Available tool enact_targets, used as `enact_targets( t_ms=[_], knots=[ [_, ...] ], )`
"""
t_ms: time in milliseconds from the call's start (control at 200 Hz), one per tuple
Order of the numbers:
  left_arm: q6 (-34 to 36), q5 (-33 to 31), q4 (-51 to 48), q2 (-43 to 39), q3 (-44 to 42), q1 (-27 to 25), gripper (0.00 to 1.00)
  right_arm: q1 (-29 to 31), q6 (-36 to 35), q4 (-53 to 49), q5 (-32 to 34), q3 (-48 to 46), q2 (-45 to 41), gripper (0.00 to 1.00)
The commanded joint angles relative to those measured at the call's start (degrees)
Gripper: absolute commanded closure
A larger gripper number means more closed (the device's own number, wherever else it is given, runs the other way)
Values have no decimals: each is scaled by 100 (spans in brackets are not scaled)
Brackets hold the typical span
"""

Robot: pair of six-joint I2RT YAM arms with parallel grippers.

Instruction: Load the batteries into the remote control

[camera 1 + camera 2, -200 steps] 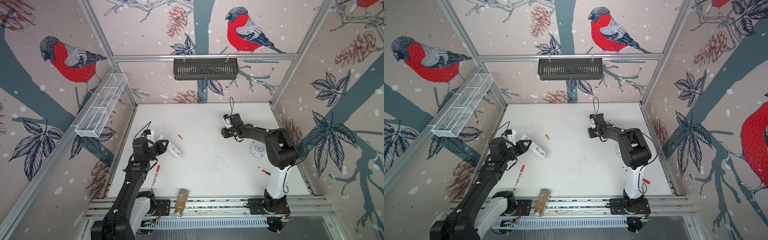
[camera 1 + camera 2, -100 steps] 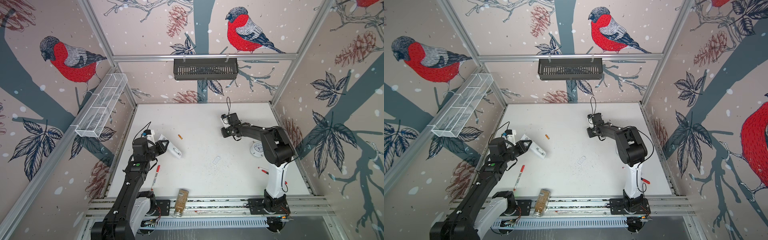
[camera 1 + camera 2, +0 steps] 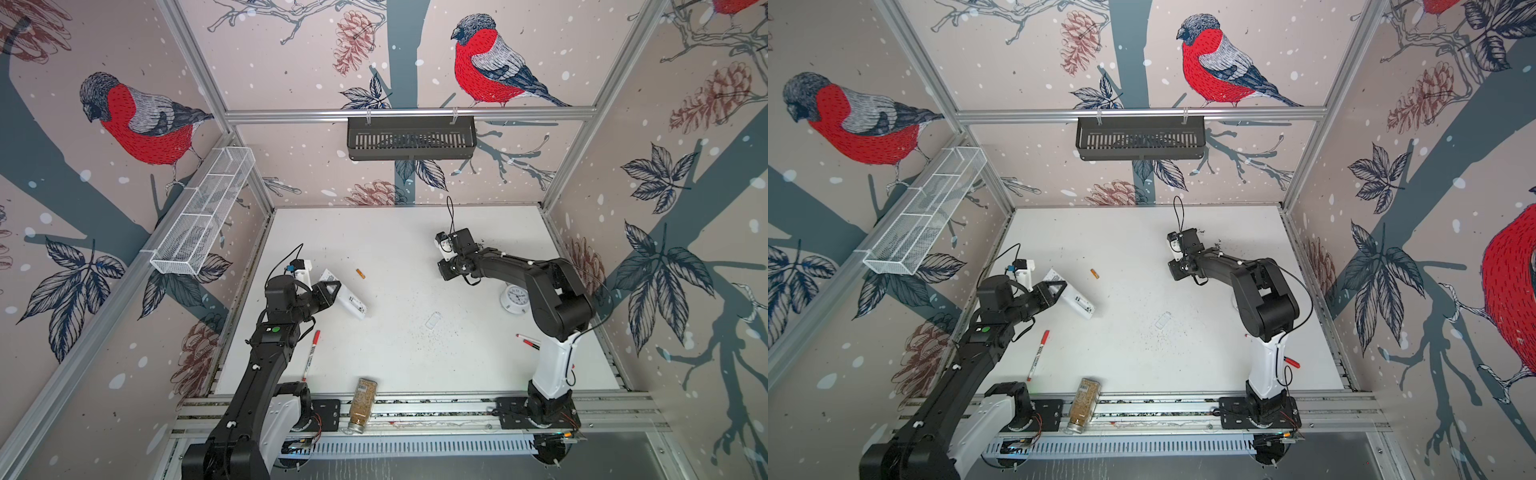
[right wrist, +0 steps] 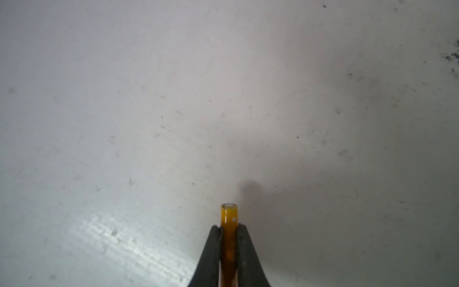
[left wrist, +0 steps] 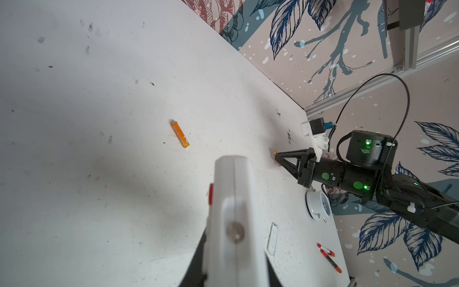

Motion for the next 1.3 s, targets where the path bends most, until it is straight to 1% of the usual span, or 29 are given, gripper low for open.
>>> enact_targets(
  t_ms=[0, 110, 190, 350, 470, 750, 851, 1016, 1291],
  knots=[
    [-170, 654, 676, 107, -90, 9, 100, 41, -45, 499, -845, -260, -381, 88],
    [-485, 1173, 1181, 311, -228, 3, 100, 226, -65, 829, -1510, -644, -859, 89],
    [-777, 1563, 1639, 458, -338, 8, 100, 516, -59, 1105, -1864, -948, -1280, 89],
    [-912, 1737, 1839, 459, -393, 5, 100, 1394, -122, 1497, -2125, -1396, -2029, 88],
    [-1058, 1923, 2015, 462, -435, 5, 100, 1899, -75, 1498, -2222, -1428, -2255, 89],
    [-1542, 2245, 2682, 602, -628, 7, 100, 2728, 97, 1360, -1787, -1092, -2116, 88],
    [-1660, 2285, 2837, 664, -674, 11, 100, 2839, 205, 1207, -1601, -874, -1928, 88],
    [-1772, 2338, 2920, 778, -685, 7, 100, 3022, 323, 854, -1025, -542, -1605, 88],
    [-1738, 2243, 2867, 801, -693, 26, 100, 3128, 481, 518, -636, -349, -1369, 88]
  ],
)
